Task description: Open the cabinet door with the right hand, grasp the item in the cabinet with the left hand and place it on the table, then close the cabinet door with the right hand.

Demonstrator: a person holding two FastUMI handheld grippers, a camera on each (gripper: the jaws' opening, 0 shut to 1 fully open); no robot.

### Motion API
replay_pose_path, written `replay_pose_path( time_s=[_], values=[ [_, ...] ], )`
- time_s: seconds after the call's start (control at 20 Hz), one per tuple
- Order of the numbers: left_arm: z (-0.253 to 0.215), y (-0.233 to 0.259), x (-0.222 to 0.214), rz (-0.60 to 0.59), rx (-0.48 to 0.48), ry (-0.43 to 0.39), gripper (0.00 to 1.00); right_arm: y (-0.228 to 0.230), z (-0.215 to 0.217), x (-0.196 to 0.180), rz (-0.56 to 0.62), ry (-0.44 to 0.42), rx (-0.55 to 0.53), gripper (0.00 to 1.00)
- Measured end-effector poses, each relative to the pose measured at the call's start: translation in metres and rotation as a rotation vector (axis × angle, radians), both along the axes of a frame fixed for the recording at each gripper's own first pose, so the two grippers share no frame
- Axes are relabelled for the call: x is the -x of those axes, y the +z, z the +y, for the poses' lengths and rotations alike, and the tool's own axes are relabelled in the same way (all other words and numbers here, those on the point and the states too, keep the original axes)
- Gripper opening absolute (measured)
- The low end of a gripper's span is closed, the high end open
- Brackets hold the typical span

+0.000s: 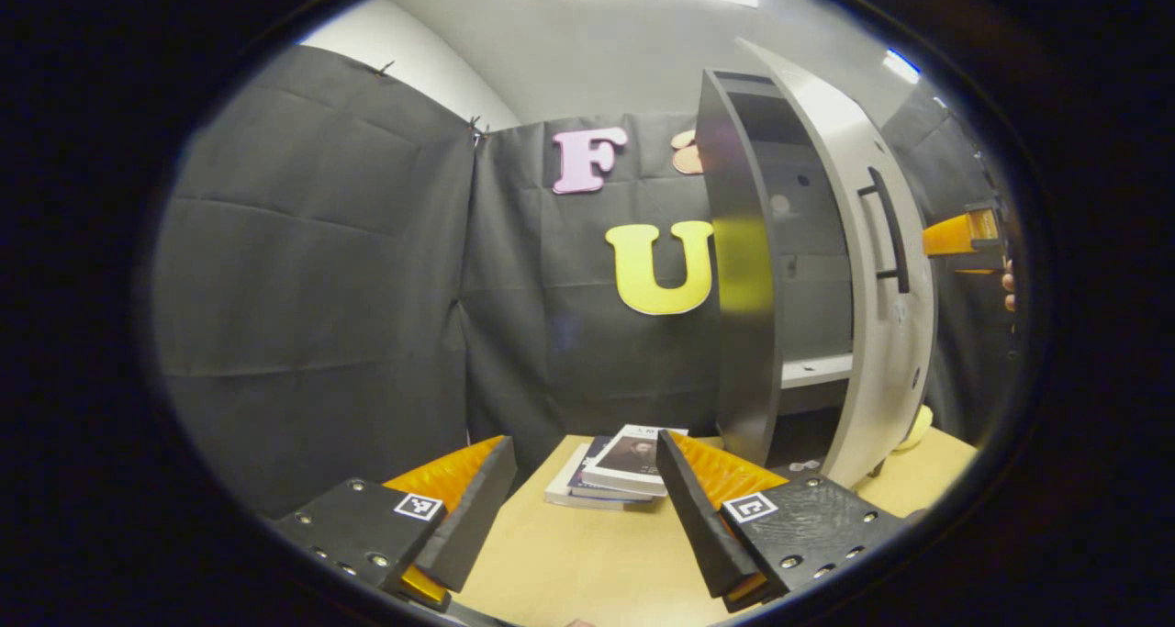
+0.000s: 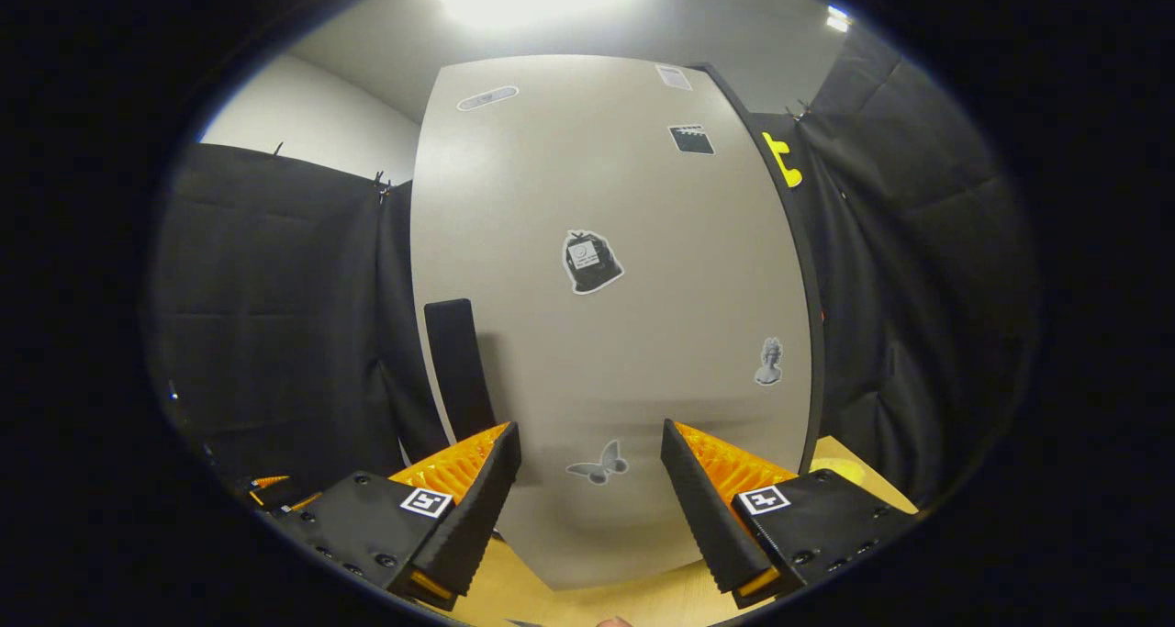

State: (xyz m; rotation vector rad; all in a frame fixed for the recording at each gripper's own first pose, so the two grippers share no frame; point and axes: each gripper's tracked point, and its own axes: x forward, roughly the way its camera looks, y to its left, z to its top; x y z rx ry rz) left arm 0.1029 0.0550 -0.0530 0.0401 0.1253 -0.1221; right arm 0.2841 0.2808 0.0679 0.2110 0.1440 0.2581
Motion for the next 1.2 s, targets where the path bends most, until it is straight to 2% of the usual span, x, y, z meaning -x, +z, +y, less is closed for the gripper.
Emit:
replay_pose_path(
  time_s=[0.2, 0.25, 0.35, 0.65, 0.7, 0.9, 1.0, 1.2],
  values=[
    [-0.031, 0.023, -0.001, -0.037, -0.011, -0.007, 0.92, 0.001, -0.035, 0.014, -0.018, -0.002, 0.037, 0.97],
    [-0.042, 0.027, -0.001, -0.044, -0.008, -0.011, 0.95, 0.002, -0.046, 0.017, -0.020, -0.002, 0.038, 0.97],
    [-0.065, 0.036, 0.004, -0.047, 0.005, -0.023, 0.92, 0.003, -0.069, 0.022, -0.023, -0.004, 0.036, 0.97],
    [-0.131, 0.070, 0.026, -0.079, -0.003, -0.042, 0.92, 0.004, -0.150, 0.033, -0.046, -0.053, 0.074, 0.98],
    [-0.143, 0.073, 0.028, -0.081, -0.007, -0.047, 0.95, 0.004, -0.163, 0.035, -0.050, -0.062, 0.077, 0.98],
    [-0.186, 0.084, 0.043, -0.076, 0.005, -0.062, 0.92, -0.001, -0.218, 0.042, -0.067, -0.102, 0.103, 0.98],
    [-0.200, 0.089, 0.052, -0.074, 0.009, -0.053, 0.92, -0.008, -0.242, 0.044, -0.065, -0.119, 0.115, 0.98],
    [-0.200, 0.084, 0.060, -0.078, -0.015, -0.005, 0.92, -0.018, -0.269, 0.050, -0.090, -0.137, 0.146, 0.98]
  ],
)
